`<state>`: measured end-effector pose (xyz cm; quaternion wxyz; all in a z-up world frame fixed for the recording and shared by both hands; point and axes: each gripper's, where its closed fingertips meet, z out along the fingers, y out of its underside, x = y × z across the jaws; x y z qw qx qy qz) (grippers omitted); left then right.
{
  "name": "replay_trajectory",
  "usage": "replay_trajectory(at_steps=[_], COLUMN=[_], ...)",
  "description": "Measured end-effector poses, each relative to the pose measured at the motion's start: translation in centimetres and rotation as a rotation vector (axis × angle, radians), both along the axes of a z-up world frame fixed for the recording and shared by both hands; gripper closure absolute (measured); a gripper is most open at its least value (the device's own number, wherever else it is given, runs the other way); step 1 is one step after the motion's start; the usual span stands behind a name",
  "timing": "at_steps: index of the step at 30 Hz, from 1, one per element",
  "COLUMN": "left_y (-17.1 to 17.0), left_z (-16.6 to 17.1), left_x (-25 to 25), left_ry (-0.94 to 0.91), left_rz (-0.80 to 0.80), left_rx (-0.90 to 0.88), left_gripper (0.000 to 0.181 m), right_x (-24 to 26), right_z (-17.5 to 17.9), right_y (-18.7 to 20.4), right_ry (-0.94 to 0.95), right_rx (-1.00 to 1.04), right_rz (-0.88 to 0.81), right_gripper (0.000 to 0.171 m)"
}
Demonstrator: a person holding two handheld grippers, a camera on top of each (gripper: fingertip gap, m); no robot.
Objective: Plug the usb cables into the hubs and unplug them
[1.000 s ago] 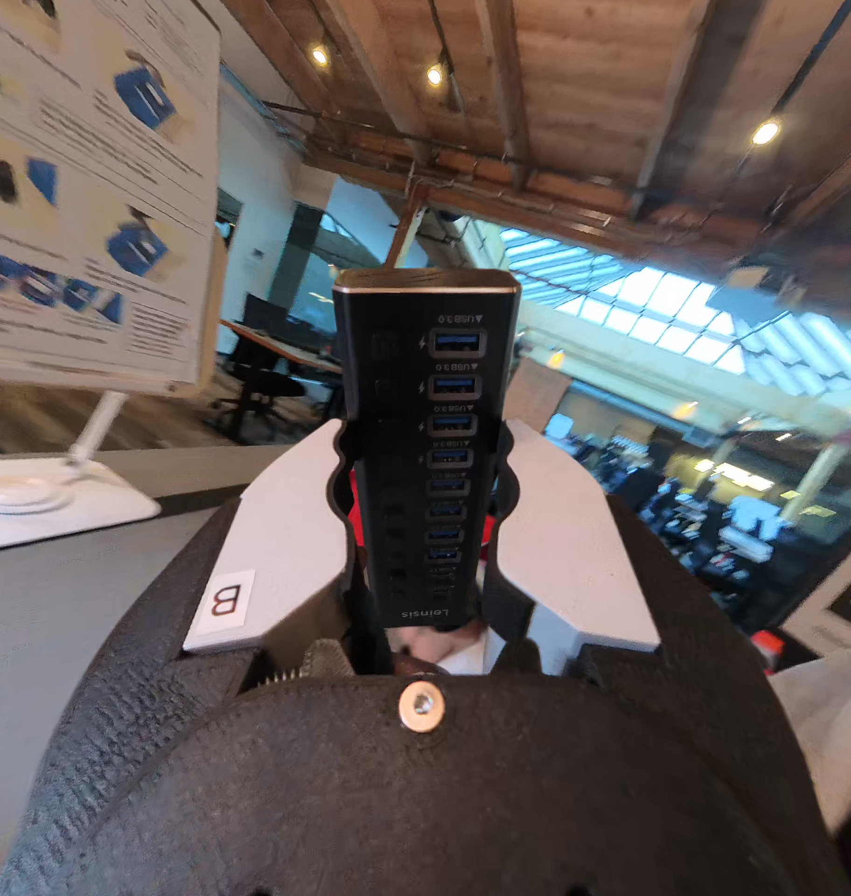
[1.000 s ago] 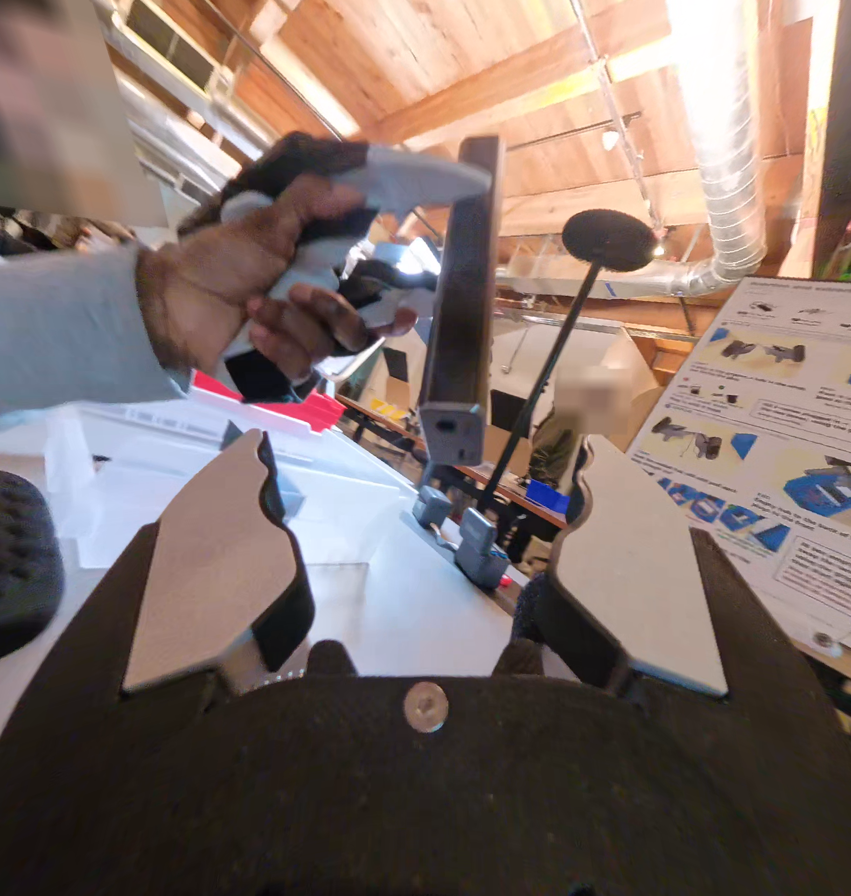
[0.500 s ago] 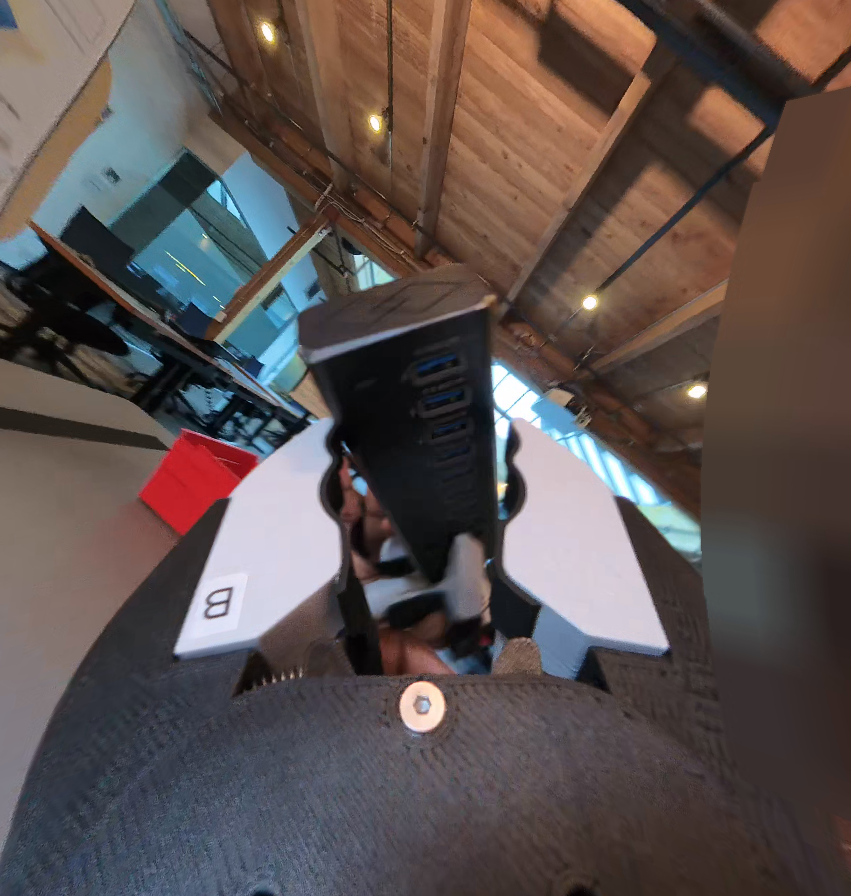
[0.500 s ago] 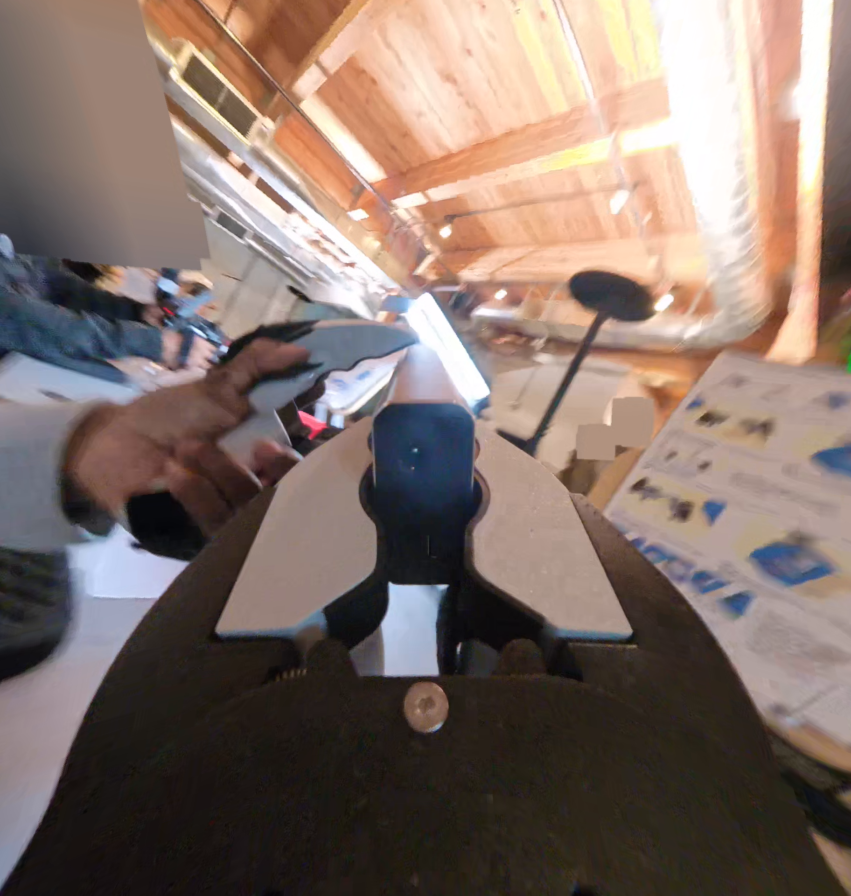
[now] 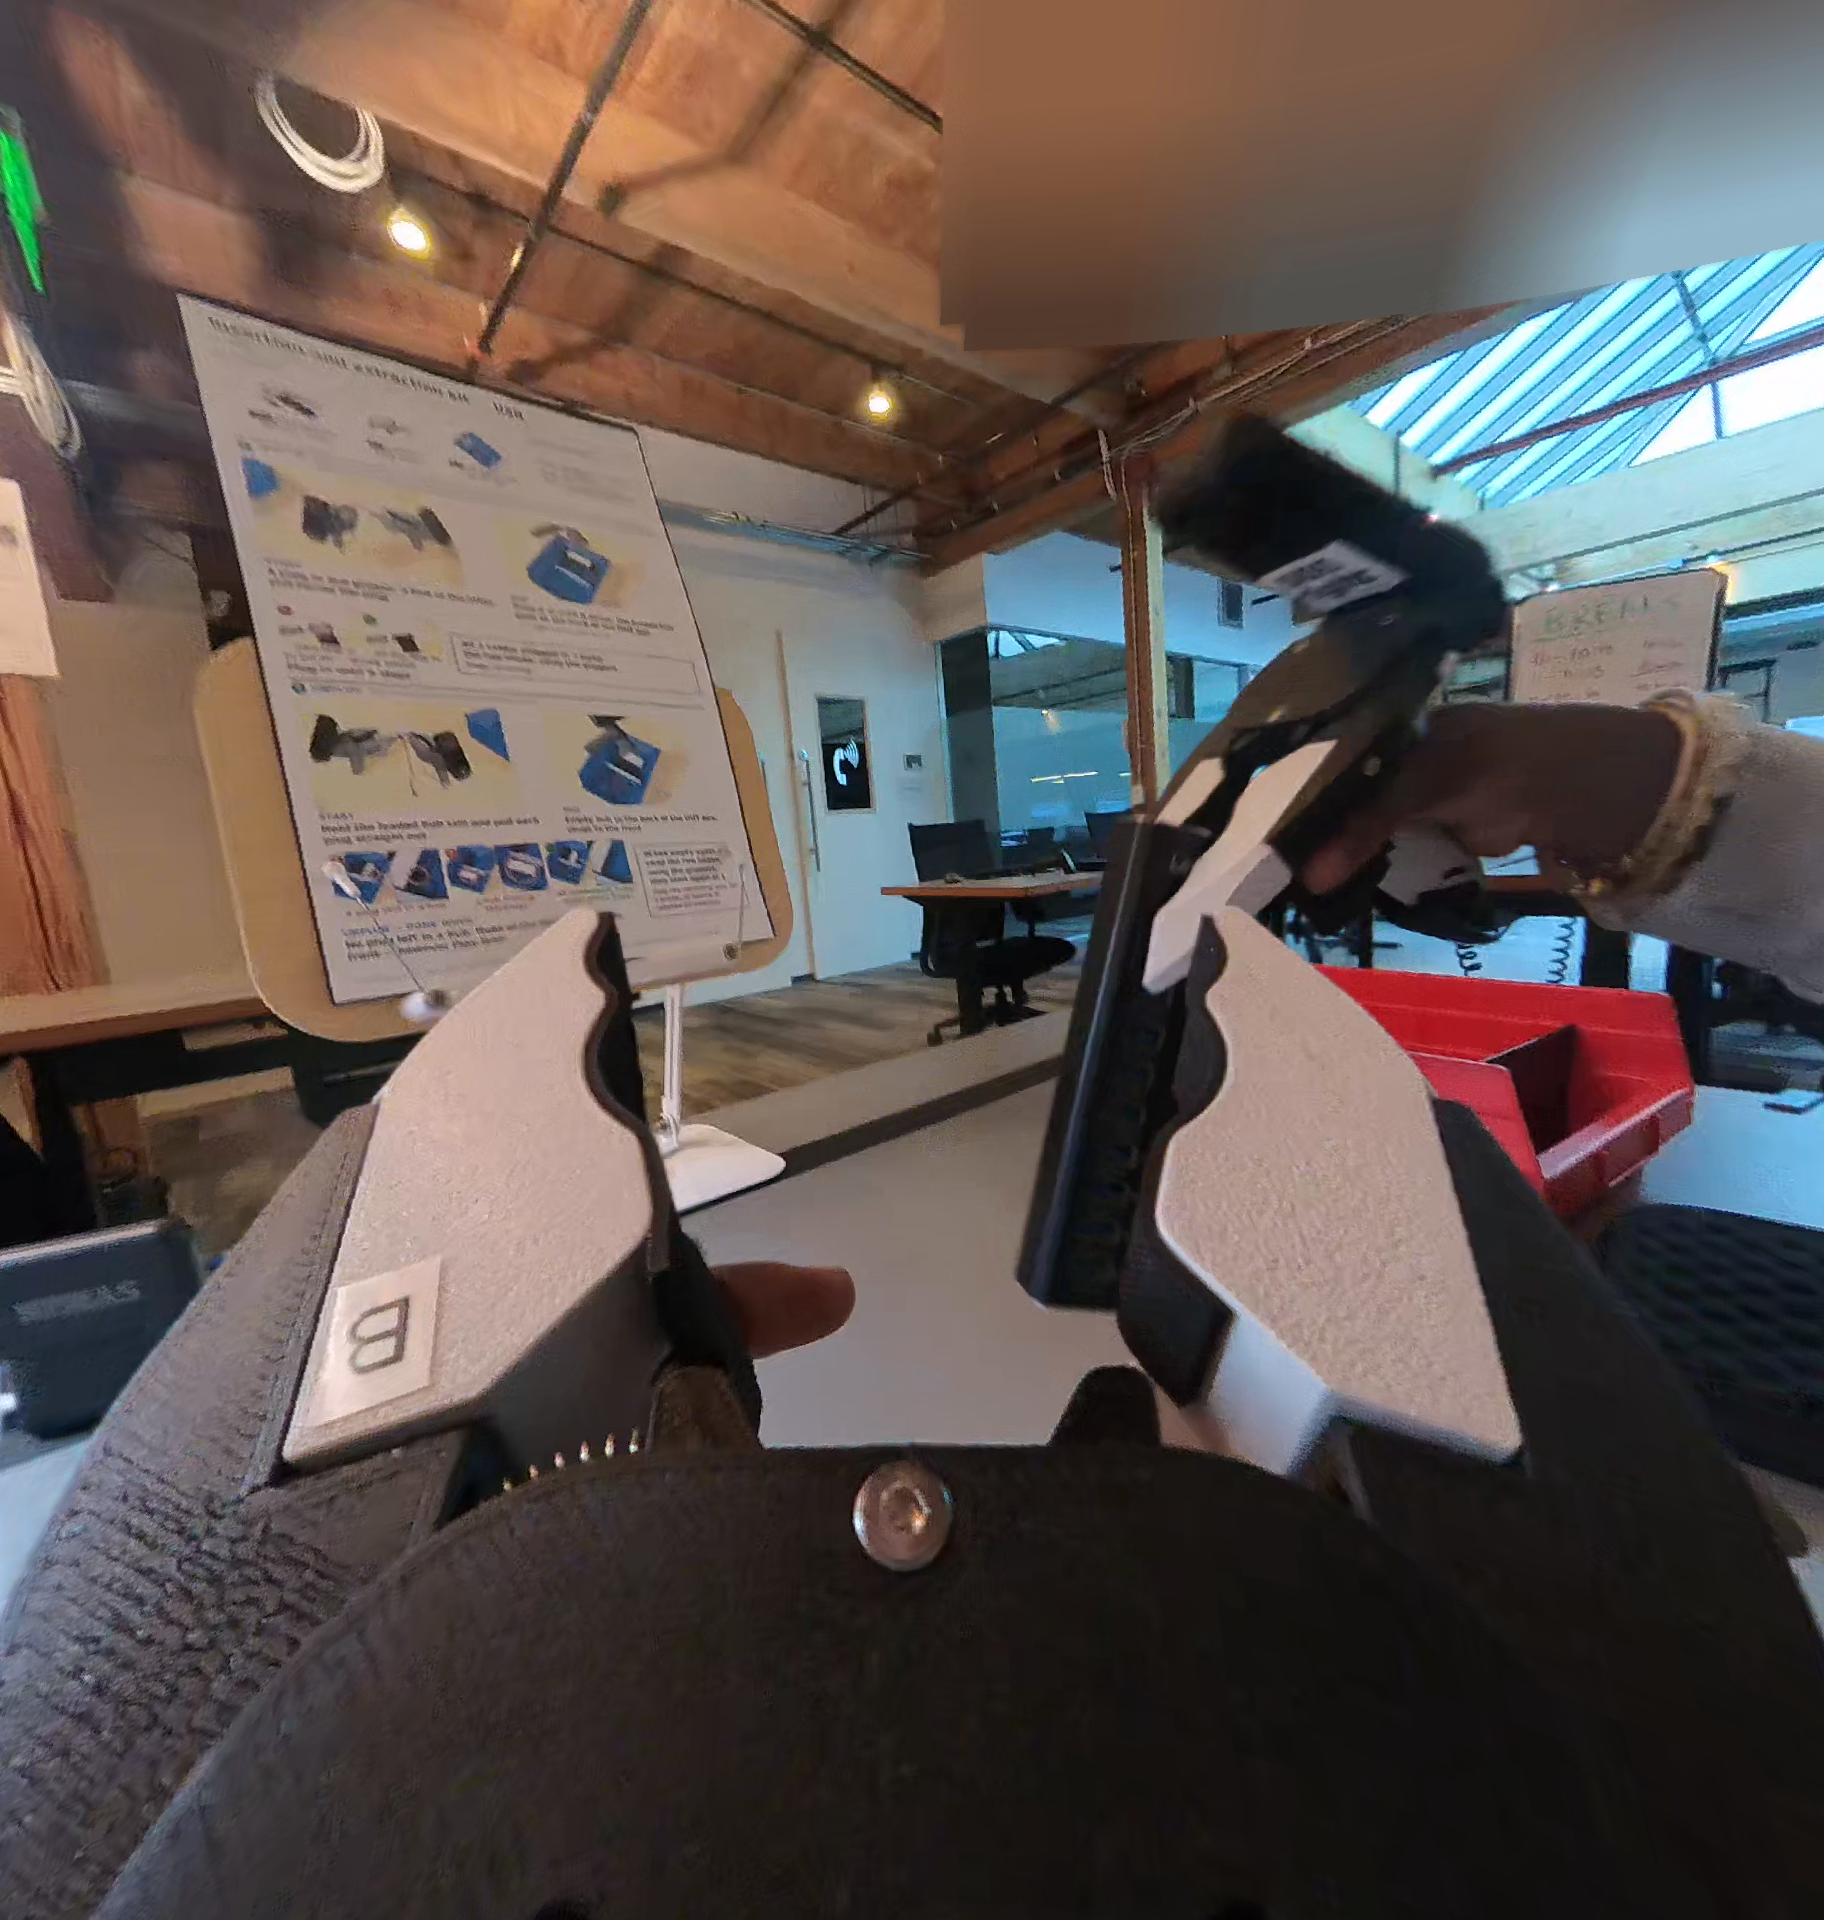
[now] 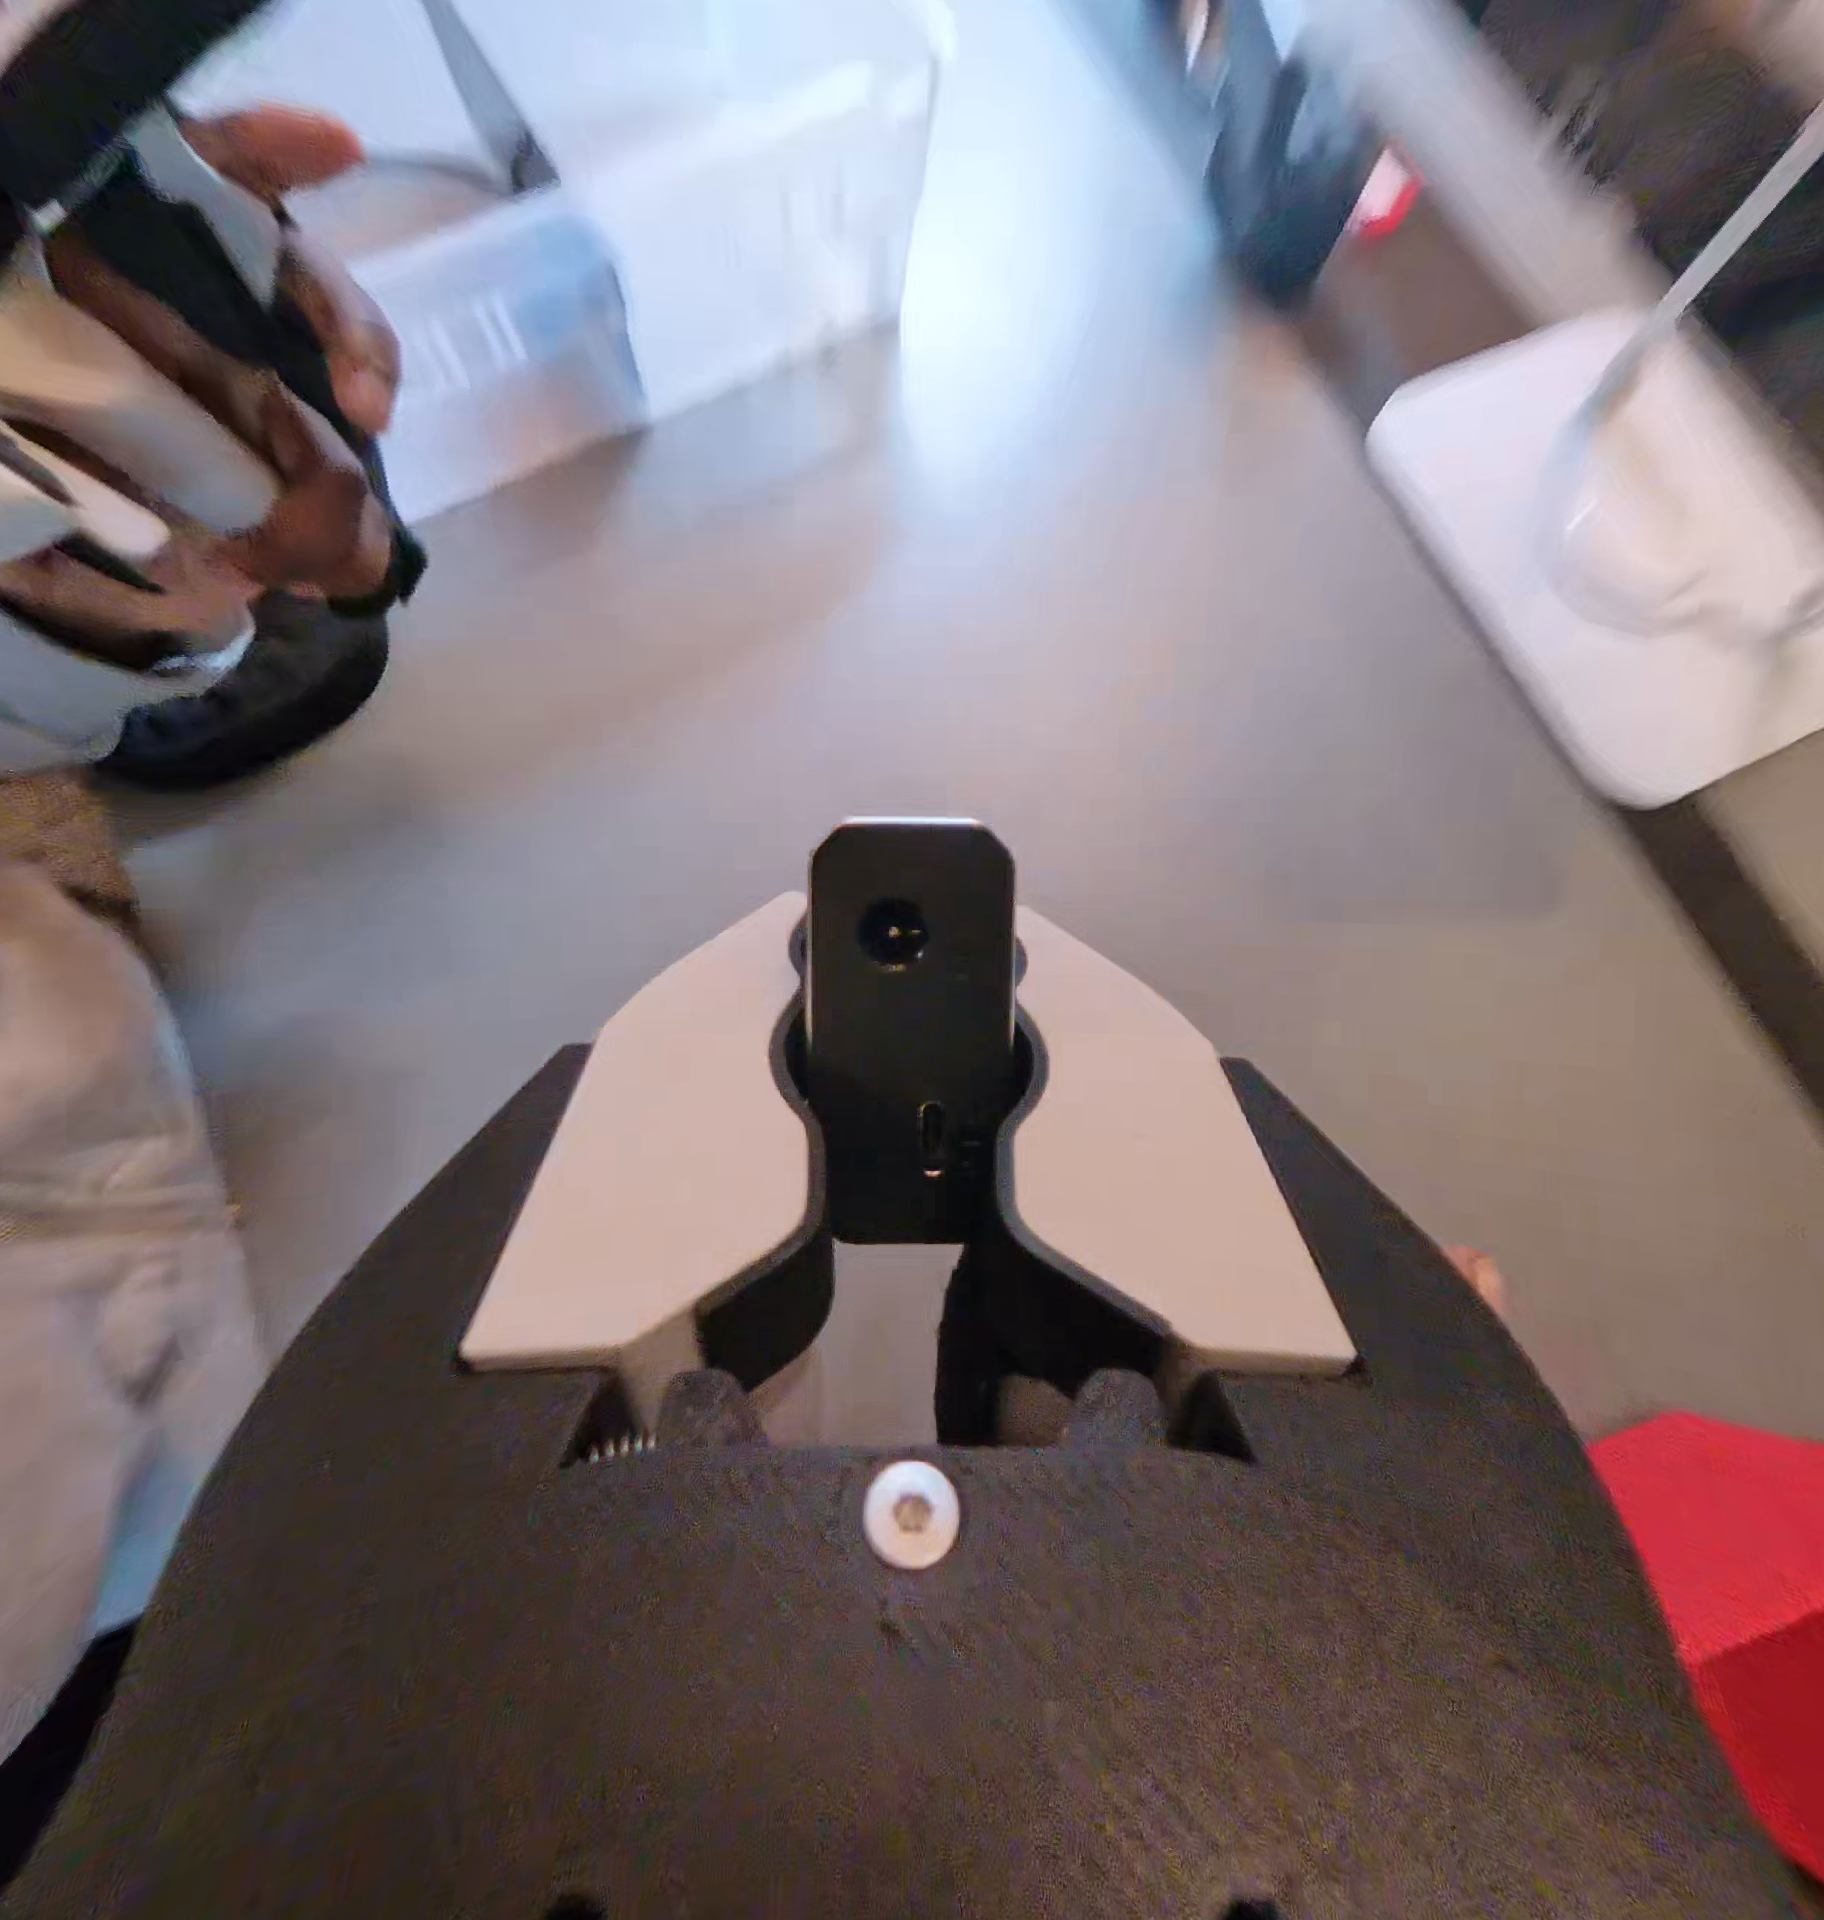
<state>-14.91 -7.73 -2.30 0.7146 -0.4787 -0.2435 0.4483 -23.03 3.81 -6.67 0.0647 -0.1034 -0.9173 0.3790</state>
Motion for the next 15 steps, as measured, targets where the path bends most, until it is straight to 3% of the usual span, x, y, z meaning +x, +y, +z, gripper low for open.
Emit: replay_trajectory(at_steps=[4, 10, 15], left_y=[-0.4, -0.5, -0.4], left_z=[-0.6, -1.0, -1.2], left_x=[-0.4, -0.6, -0.7], left_ry=[-0.01, -0.014, -0.003], left_rz=[0.01, 0.011, 0.031], left_rx=[0.01, 0.014, -0.022], left_gripper=[0.08, 0.082, 0.083], right_x=[-0.8, -2.6, -3.4], right_z=[-3.4, -5.3, -5.8], right_y=[1.1, 2.6, 2.8], right_ry=[-0.184, -0.146, -0.103], right_rx=[0.164, 0.353, 0.393], right_rz=[-0.006, -0.029, -0.06], right_gripper=[0.141, 0.141, 0.14])
